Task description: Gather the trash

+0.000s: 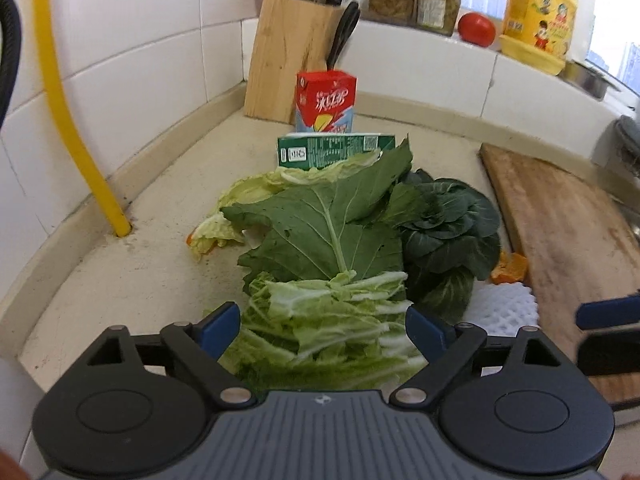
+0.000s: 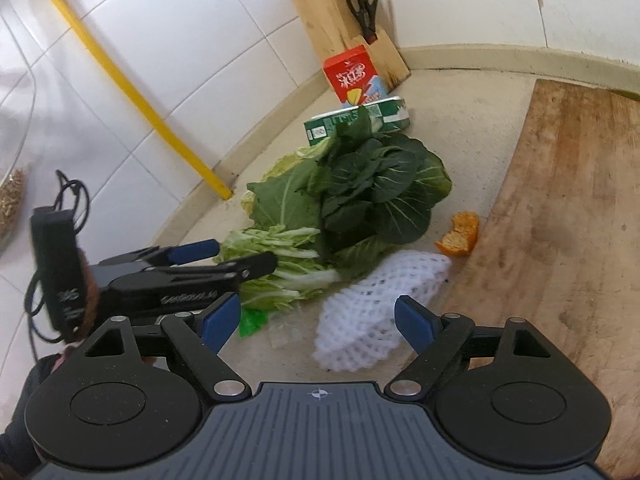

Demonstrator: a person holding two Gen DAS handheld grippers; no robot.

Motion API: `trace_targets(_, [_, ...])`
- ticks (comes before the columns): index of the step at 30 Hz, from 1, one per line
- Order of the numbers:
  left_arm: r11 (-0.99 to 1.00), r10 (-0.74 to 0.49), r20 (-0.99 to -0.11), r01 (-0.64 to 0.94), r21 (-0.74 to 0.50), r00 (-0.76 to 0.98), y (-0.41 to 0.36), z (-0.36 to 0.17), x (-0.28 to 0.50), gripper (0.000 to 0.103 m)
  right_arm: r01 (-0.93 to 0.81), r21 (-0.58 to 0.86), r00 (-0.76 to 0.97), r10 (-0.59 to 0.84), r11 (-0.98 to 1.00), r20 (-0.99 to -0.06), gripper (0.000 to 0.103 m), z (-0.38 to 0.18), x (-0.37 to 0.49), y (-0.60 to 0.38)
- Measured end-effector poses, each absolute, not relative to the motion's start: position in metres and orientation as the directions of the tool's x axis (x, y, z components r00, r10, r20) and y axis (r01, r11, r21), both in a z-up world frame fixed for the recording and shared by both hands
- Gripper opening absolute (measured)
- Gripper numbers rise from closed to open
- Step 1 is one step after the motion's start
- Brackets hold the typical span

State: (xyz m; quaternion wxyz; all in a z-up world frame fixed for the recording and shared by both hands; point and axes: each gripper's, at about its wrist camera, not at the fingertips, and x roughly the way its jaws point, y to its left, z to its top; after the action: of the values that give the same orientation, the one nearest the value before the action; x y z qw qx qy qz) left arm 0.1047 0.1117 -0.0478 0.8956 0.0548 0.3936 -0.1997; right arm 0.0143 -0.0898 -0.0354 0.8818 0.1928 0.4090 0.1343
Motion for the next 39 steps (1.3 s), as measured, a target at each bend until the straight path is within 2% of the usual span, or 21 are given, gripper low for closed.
trace_targets(3, [0.925, -0.291, -0.736, 0.376, -0.054, 0.611, 0.105, -0.055, 0.109, 0.086, -0.083, 0.456, 0.624, 0.403, 0.886, -0.669, 0.089, -0.038, 0.017, -0.096])
trace_targets(7, [0.929, -0.268, -0.744, 0.368, -0.032, 0.612, 0.105, -0.056, 0.104, 0.059, -0.088, 0.472, 0.623, 0.418, 0.877, -0.661, 0.089, -0.041, 0.022, -0.105])
trace_targets(10, [0.930, -0.289, -0.747, 0.362, -0.069, 0.599, 0.111, -0.048, 0.096, 0.048, -0.095, 0.486, 0.619, 0.434, 0.869, -0.654, 0.089, -0.044, 0.028, -0.110])
trace_targets(16, [0.923, -0.318, -0.758, 0.370, -0.108, 0.570, 0.120, -0.033, 0.067, 0.034, -0.129, 0.485, 0.611, 0.455, 0.865, -0.648, 0.089, -0.047, 0.038, -0.112])
trace_targets(20, [0.924, -0.328, -0.759, 0.357, -0.135, 0.562, 0.126, -0.027, 0.056, 0.029, -0.121, 0.488, 0.603, 0.454, 0.864, -0.655, 0.089, -0.051, 0.042, -0.114])
trace_targets(22, [0.925, -0.333, -0.756, 0.348, -0.149, 0.564, 0.130, -0.024, 0.056, 0.023, -0.114, 0.491, 0.596, 0.455, 0.864, -0.662, 0.089, -0.054, 0.043, -0.113])
trace_targets(25, [0.925, -0.352, -0.747, 0.330, -0.187, 0.564, 0.139, -0.022, 0.056, 0.020, -0.112, 0.489, 0.587, 0.455, 0.865, -0.670, 0.089, -0.056, 0.042, -0.112])
trace_targets(29, [0.930, -0.339, -0.760, 0.319, -0.183, 0.555, 0.144, -0.026, 0.054, 0.019, -0.119, 0.482, 0.588, 0.452, 0.868, -0.671, 0.089, -0.053, 0.042, -0.109])
trace_targets(30, [0.928, -0.341, -0.765, 0.324, -0.183, 0.546, 0.143, -0.027, 0.054, 0.022, -0.120, 0.481, 0.589, 0.452, 0.868, -0.670, 0.089, -0.053, 0.042, -0.108])
trace_targets(32, [0.925, -0.334, -0.770, 0.348, -0.156, 0.543, 0.137, -0.030, 0.051, 0.035, -0.120, 0.480, 0.586, 0.452, 0.869, -0.672, 0.089, -0.052, 0.041, -0.106])
trace_targets(34, [0.915, -0.316, -0.782, 0.389, -0.103, 0.537, 0.127, -0.033, 0.047, 0.060, -0.120, 0.482, 0.581, 0.455, 0.868, -0.675, 0.089, -0.052, 0.040, -0.104])
trace_targets(37, [0.886, -0.302, -0.778, 0.464, -0.016, 0.550, 0.114, -0.036, 0.038, 0.072, -0.124, 0.479, 0.576, 0.456, 0.869, -0.678, 0.089, -0.052, 0.037, -0.101])
trace_targets(39, [0.876, -0.287, -0.777, 0.481, 0.024, 0.560, 0.108, -0.038, 0.037, 0.075, -0.125, 0.480, 0.576, 0.458, 0.868, -0.677, 0.089, -0.052, 0.036, -0.100])
